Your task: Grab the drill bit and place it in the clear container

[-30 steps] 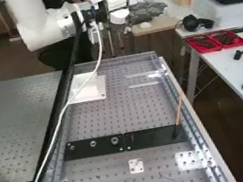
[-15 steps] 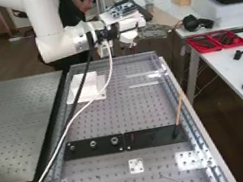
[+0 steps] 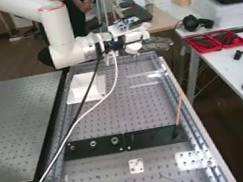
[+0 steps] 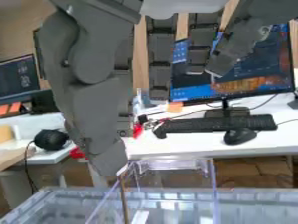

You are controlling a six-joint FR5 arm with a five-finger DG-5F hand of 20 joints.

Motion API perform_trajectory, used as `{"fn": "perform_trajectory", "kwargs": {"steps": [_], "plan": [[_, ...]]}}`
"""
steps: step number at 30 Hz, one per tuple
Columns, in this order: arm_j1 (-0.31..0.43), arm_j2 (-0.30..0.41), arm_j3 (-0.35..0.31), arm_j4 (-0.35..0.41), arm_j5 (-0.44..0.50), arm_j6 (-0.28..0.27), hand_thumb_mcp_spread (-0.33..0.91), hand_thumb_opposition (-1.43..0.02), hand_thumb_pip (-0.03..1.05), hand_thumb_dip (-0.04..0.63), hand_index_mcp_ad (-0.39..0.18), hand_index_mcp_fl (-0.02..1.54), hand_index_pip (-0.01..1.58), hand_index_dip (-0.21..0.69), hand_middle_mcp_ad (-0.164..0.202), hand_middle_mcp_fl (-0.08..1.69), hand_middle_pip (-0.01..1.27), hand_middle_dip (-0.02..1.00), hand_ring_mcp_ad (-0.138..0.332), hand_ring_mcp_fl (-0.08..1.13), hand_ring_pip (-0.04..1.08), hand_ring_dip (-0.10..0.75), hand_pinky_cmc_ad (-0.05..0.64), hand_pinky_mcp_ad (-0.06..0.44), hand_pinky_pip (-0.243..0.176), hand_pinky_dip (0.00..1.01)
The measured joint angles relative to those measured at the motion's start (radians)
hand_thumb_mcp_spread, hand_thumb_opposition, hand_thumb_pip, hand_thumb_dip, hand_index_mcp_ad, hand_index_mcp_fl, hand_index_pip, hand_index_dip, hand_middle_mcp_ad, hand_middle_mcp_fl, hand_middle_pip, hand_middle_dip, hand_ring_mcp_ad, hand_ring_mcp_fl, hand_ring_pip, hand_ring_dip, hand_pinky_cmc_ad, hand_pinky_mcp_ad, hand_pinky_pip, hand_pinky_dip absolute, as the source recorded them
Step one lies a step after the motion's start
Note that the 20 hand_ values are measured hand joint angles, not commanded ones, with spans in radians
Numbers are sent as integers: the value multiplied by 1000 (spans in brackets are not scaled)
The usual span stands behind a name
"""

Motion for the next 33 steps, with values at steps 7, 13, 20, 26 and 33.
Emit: {"fn": "perform_trajectory", "kwargs": {"steps": [7, 13, 20, 26, 33], "plan": [[4, -36, 22, -16, 15, 9, 641, -990, 422, 237, -190, 949, 902, 220, 61, 468, 126, 234, 176, 159, 89, 91, 428, 141, -14, 190], [1, -40, 27, -21, 12, 13, 641, -990, 419, 237, -190, 949, 902, 220, 61, 468, 126, 237, 176, 157, 89, 91, 428, 138, -14, 190], [-16, -2, 20, -24, 9, 4, 641, -988, 422, 237, -190, 949, 902, 218, 61, 468, 126, 237, 176, 161, 89, 91, 428, 138, -14, 190], [-59, 85, -2, -65, 20, -38, 606, -988, 429, 239, -192, 906, 922, 223, 58, 414, 126, 237, 176, 157, 89, 91, 424, 138, -14, 190], [-97, 169, -45, -114, 61, -57, 443, -822, 487, 237, -176, 531, 709, 202, 58, 295, 110, 237, 183, 98, 86, 91, 398, 134, -31, 199]]}}
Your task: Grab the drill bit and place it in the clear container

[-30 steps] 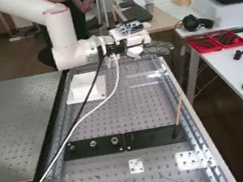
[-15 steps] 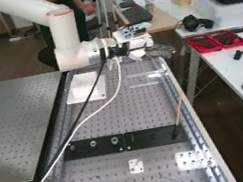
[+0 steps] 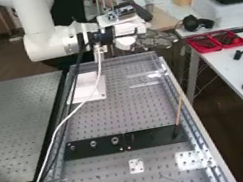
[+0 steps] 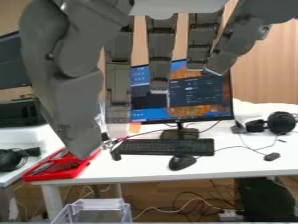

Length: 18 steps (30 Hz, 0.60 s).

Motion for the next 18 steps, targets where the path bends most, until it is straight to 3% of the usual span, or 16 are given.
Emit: {"fn": "perform_trajectory", "kwargs": {"steps": [4, 7, 15, 18], "plan": [[-21, 50, -34, -24, 45, 17, 319, -745, 487, 194, -110, 354, 386, 202, 58, 234, 108, 237, 202, 59, 87, 91, 365, 134, -49, 258], [-33, 83, -52, -37, 93, 35, 253, -695, 457, 136, -87, 339, 258, 215, 61, 230, 108, 234, 202, 45, 87, 91, 367, 138, -68, 321], [-44, 156, -84, -76, 216, 41, 192, -648, 382, 51, -59, 319, 138, 304, 56, 204, 108, 237, 201, 45, 87, 91, 363, 154, -84, 396], [-47, 178, -93, -88, 233, 43, 192, -648, 367, 37, -61, 321, 119, 333, 73, 201, 108, 237, 208, 44, 89, 91, 363, 154, -84, 396]]}}
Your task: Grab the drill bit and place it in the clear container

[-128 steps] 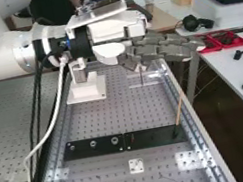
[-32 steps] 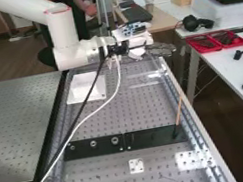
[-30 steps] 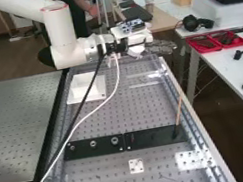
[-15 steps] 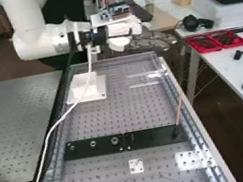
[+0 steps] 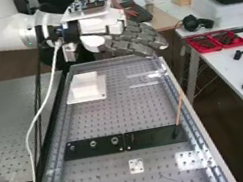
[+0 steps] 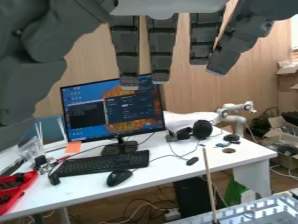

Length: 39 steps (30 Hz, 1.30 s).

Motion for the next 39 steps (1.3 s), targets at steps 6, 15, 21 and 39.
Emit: {"fn": "perform_trajectory", "kwargs": {"steps": [6, 15, 21, 39], "plan": [[-13, 29, -14, -6, 7, 6, 188, -648, 365, 23, -58, 321, 105, 367, 72, 199, 119, 237, 218, 37, 91, 91, 367, 152, -93, 394], [-15, 41, -22, 7, -13, -9, 188, -648, 360, 23, -58, 318, 84, 384, 72, 199, 119, 237, 232, 26, 91, 91, 367, 171, -93, 394], [-11, 45, -16, 1, -27, -24, 188, -648, 358, 23, -59, 356, 84, 384, 75, 202, 120, 237, 232, 30, 91, 91, 367, 171, -93, 394], [-18, 87, -7, -7, -69, -66, 188, -651, 344, 23, -56, 304, 70, 382, 75, 201, 120, 232, 246, 30, 96, 91, 367, 187, -93, 387]]}}
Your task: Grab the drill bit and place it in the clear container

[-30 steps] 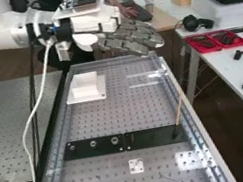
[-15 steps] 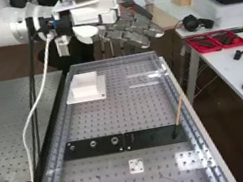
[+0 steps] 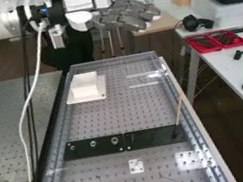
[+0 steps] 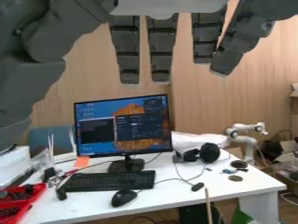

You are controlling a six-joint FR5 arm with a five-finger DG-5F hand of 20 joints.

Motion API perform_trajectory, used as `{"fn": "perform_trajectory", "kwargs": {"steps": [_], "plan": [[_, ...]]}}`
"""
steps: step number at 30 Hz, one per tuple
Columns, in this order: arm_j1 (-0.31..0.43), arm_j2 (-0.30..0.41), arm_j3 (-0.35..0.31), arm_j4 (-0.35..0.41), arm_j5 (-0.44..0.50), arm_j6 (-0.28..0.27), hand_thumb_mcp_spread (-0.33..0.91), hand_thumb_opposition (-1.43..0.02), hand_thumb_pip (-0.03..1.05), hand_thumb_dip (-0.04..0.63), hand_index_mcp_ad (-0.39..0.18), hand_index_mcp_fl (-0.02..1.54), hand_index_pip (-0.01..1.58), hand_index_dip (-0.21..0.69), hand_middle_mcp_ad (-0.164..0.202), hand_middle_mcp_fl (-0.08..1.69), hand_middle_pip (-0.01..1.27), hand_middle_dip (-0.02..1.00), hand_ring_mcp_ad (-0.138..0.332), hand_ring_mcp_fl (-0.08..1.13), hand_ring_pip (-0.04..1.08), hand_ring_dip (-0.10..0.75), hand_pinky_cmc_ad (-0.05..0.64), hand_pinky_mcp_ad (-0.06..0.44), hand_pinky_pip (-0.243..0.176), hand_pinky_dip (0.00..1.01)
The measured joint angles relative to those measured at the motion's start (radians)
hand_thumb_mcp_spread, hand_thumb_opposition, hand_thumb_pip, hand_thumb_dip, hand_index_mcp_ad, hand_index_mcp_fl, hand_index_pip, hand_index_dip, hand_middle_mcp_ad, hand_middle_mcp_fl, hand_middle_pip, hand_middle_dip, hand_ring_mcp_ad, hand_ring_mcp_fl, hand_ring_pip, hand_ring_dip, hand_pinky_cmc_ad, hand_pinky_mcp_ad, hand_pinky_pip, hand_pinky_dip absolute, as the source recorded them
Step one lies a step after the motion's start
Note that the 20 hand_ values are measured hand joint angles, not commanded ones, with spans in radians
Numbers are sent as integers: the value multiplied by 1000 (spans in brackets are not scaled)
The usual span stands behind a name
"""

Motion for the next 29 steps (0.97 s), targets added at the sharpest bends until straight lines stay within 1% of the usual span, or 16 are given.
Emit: {"fn": "perform_trajectory", "kwargs": {"steps": [3, 4, 5, 6, 8, 9, 11, 12, 13, 14, 15, 16, 18, 19, 22, 29], "plan": [[-1, 1, 3, -19, -18, -2, 175, -648, 316, 23, -56, 237, 68, 386, 70, 204, 122, 227, 248, 31, 93, 87, 367, 185, -89, 386], [-1, 1, 6, -37, -26, -6, 162, -648, 304, 5, -52, 234, 68, 382, 82, 202, 119, 215, 244, 33, 96, 84, 367, 182, -89, 389], [1, 0, 7, -55, -32, -12, 162, -648, 298, 5, -52, 227, 68, 382, 87, 202, 122, 213, 244, 30, 93, 77, 367, 182, -93, 391], [2, -1, 8, -64, -36, -17, 164, -653, 284, 3, -47, 227, 68, 382, 84, 206, 119, 201, 244, 26, 105, 70, 361, 182, -93, 391], [7, -2, 8, -85, -48, -27, 155, -637, 265, 7, -40, 188, 68, 386, 87, 173, 117, 199, 250, 31, 106, 70, 382, 185, -89, 374], [8, -1, 8, -88, -50, -27, 159, -634, 264, 7, -42, 169, 72, 382, 82, 175, 122, 202, 250, 28, 106, 70, 377, 182, -89, 372], [13, -1, 7, -100, -54, -21, 157, -620, 264, 7, -37, 166, 72, 387, 86, 171, 120, 183, 248, 33, 113, 63, 400, 202, -89, 375], [15, -1, 6, -103, -55, -21, 154, -623, 264, 7, -37, 164, 75, 396, 86, 161, 124, 183, 250, 37, 110, 58, 398, 199, -89, 360], [19, 0, 4, -109, -55, -26, 152, -623, 251, 7, -37, 152, 72, 398, 84, 157, 120, 187, 265, 30, 110, 58, 412, 201, -89, 358], [23, 2, 2, -113, -55, -31, 152, -623, 234, 7, -40, 138, 72, 398, 82, 157, 120, 187, 262, 28, 110, 58, 415, 202, -89, 358], [25, 2, 1, -114, -55, -33, 152, -623, 218, 7, -42, 136, 70, 398, 82, 154, 124, 183, 260, 28, 110, 58, 431, 204, -89, 356], [27, 4, -2, -114, -55, -33, 150, -623, 216, 7, -37, 136, 70, 394, 86, 154, 124, 183, 265, 28, 112, 58, 429, 211, -89, 360], [30, 8, -8, -111, -54, -34, 145, -623, 216, 7, -37, 136, 73, 412, 86, 155, 124, 187, 265, 28, 112, 58, 447, 218, -89, 360], [31, 11, -11, -106, -54, -34, 145, -623, 216, 7, -37, 136, 73, 414, 86, 150, 126, 187, 278, 28, 108, 58, 450, 218, -89, 349], [33, 15, -14, -102, -53, -30, 145, -623, 216, 7, -38, 138, 73, 414, 82, 86, 138, 178, 278, 28, 112, 58, 447, 216, -89, 347], [37, 16, -12, -103, -50, -39, 147, -623, 216, 7, -24, 138, 73, 414, 87, 87, 138, 178, 279, 28, 112, 58, 447, 215, -89, 347]]}}
